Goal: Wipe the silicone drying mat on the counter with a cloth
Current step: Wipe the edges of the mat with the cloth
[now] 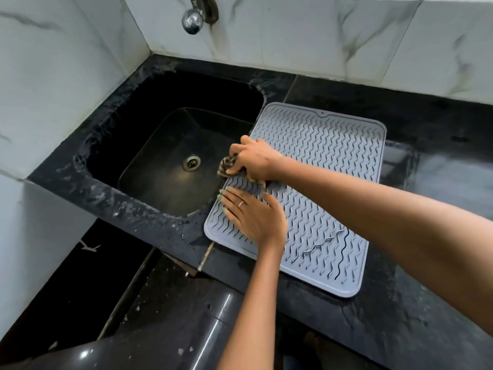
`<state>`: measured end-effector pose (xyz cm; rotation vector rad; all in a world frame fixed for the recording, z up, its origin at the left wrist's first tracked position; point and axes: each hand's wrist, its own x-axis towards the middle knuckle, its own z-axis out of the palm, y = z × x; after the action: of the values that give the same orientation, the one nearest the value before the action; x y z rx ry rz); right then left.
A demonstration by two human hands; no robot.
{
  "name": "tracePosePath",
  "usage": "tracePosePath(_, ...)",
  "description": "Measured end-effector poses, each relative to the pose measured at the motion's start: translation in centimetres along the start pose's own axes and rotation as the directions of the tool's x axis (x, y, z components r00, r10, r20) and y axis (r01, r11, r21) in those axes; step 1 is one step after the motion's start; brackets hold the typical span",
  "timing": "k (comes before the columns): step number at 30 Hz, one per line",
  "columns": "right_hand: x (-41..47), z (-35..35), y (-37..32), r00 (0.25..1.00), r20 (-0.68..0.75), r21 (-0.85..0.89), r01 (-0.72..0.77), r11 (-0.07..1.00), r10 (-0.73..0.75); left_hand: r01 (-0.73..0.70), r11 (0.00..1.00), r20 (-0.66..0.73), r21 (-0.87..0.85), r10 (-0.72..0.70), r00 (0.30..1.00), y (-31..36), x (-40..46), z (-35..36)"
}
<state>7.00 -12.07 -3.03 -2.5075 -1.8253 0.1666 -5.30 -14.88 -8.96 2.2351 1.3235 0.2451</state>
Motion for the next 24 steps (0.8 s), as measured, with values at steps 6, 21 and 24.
tracePosePath(6, 0.3, 1.2, 0.2, 0.995, 0.069, 0.206, 0.063, 0.976, -0.079, -0.087, 0.994, -0.046, 0.063, 0.090, 0.995, 1.2, 1.6, 0.7)
tracePosePath(21, 1.3, -1.5, 7.2, 0.989, -0.070, -0.057, -0.137, 0.989, 0.133, -0.426, 0.888, 0.091, 0.174, 0.417, 0.905, 1.7, 2.1, 1.2)
tracePosePath(24, 0.1, 0.7, 4.2, 0.989, -0.036, -0.161, 0.138, 0.977, -0.146, -0.586, 0.806, 0.152, 0.085, 0.571, 0.807, 2.1, 2.7, 1.0)
